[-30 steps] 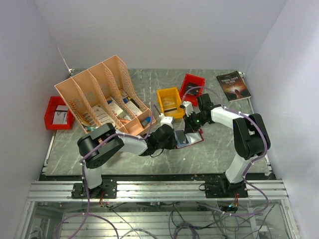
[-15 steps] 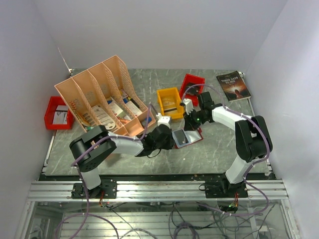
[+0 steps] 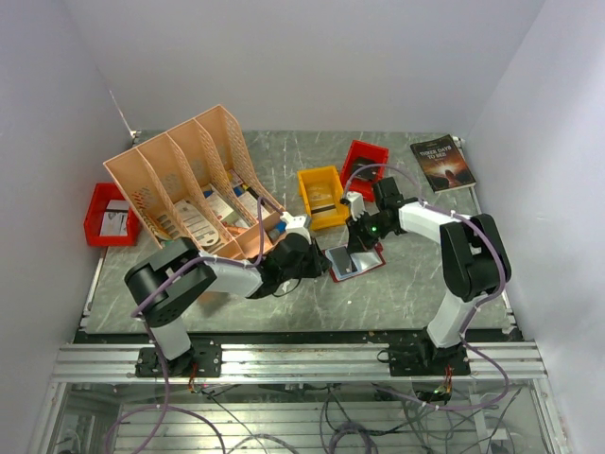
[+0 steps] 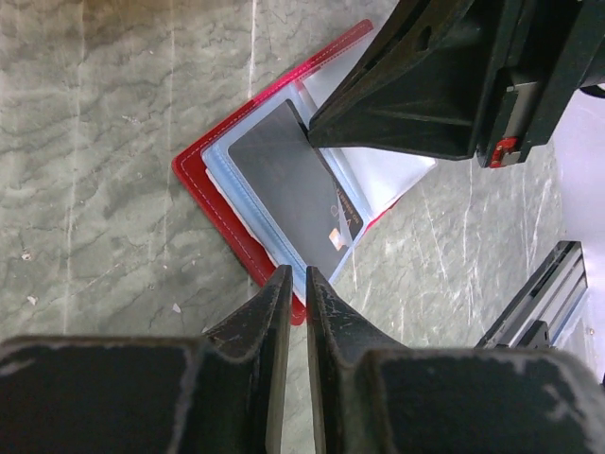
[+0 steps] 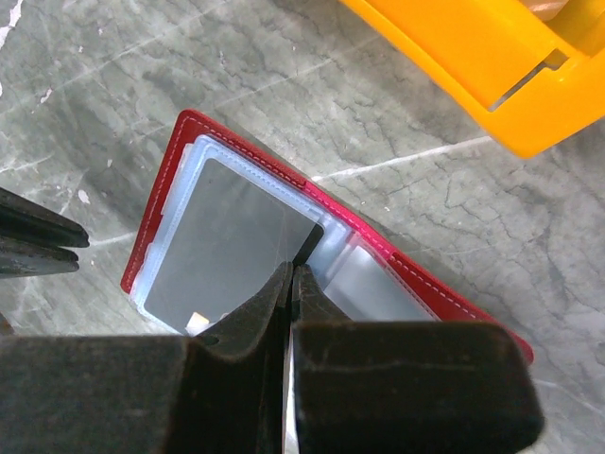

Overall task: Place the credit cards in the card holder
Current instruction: Turn over the card slot in the card holder.

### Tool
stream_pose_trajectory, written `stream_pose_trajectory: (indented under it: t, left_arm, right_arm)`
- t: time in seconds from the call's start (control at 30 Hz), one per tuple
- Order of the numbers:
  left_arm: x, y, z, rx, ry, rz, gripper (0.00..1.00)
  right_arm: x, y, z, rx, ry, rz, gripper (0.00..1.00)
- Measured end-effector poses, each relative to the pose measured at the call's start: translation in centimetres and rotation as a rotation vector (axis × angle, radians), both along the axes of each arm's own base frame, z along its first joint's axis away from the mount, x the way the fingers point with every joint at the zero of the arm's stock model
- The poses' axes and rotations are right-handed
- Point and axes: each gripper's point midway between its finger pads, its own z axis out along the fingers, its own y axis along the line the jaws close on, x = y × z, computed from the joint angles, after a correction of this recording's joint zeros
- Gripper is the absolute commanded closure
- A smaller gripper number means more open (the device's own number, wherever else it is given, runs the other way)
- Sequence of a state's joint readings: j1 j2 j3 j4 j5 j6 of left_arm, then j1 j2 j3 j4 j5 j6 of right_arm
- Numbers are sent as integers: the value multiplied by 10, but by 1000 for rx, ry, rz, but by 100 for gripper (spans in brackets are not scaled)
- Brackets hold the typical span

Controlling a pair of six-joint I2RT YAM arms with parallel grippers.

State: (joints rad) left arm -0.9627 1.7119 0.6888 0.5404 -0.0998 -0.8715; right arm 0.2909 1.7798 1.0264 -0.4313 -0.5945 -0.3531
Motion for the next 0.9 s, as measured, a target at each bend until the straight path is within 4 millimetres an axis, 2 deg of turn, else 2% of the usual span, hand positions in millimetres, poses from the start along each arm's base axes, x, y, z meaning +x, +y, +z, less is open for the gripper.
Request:
stream_pose_trajectory:
  t: [0.13, 0.27, 0.53, 0.9]
  left_arm:
    - [1, -2, -4, -14, 15, 6, 66]
    - [0, -3, -13, -5, 34, 11, 66]
    - [1, -4, -19, -5, 49, 18, 83]
    - [7, -13, -10, -28, 36, 16, 89]
  right_arm:
    - [-1, 0, -4, -1, 17, -3, 99]
    - [0, 1, -4, -2, 22, -3, 99]
    - [1, 1, -5, -3, 33, -7, 99]
    - [1, 1, -5, -3, 36, -9, 99]
